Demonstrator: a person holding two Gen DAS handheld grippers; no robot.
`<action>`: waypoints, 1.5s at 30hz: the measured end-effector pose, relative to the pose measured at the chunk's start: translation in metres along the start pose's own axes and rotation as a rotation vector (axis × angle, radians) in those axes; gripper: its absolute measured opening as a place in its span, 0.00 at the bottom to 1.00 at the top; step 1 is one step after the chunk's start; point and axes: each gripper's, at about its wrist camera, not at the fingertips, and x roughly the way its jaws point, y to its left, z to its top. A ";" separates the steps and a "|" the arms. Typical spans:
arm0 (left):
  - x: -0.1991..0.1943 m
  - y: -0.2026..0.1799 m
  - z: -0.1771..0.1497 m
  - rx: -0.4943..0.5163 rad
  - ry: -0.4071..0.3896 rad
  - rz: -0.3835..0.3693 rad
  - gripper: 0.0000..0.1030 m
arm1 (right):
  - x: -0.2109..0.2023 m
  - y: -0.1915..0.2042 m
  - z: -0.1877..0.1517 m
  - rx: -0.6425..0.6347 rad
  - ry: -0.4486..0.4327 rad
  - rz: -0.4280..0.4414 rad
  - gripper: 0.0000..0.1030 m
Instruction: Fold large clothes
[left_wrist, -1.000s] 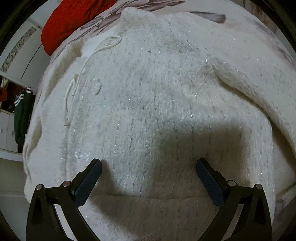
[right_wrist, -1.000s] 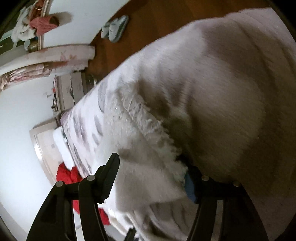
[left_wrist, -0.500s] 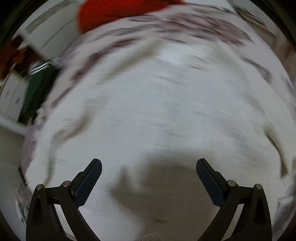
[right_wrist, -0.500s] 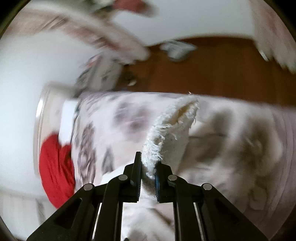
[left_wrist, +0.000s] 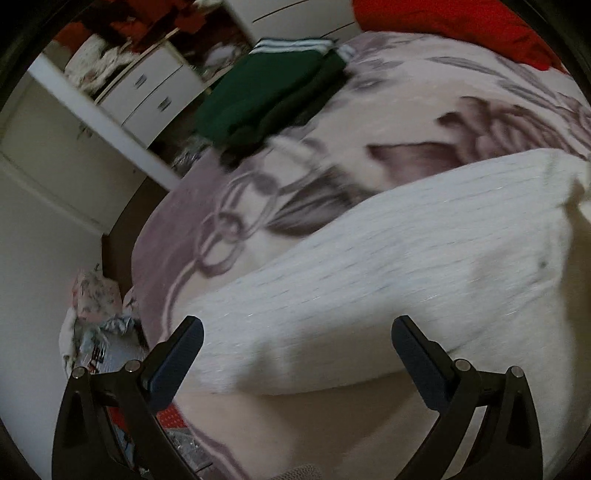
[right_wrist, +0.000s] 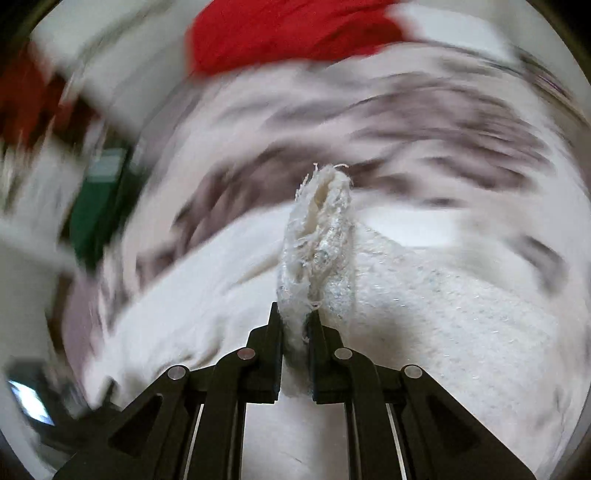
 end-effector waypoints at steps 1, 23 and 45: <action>0.004 0.006 -0.004 -0.002 0.008 0.004 1.00 | 0.023 0.022 -0.002 -0.052 0.032 -0.006 0.09; 0.030 0.008 -0.037 0.055 0.122 -0.102 1.00 | -0.021 -0.229 -0.267 0.629 0.196 -0.347 0.50; 0.121 0.115 -0.111 -0.817 0.430 -0.776 0.99 | -0.030 -0.038 -0.408 0.702 0.091 0.061 0.54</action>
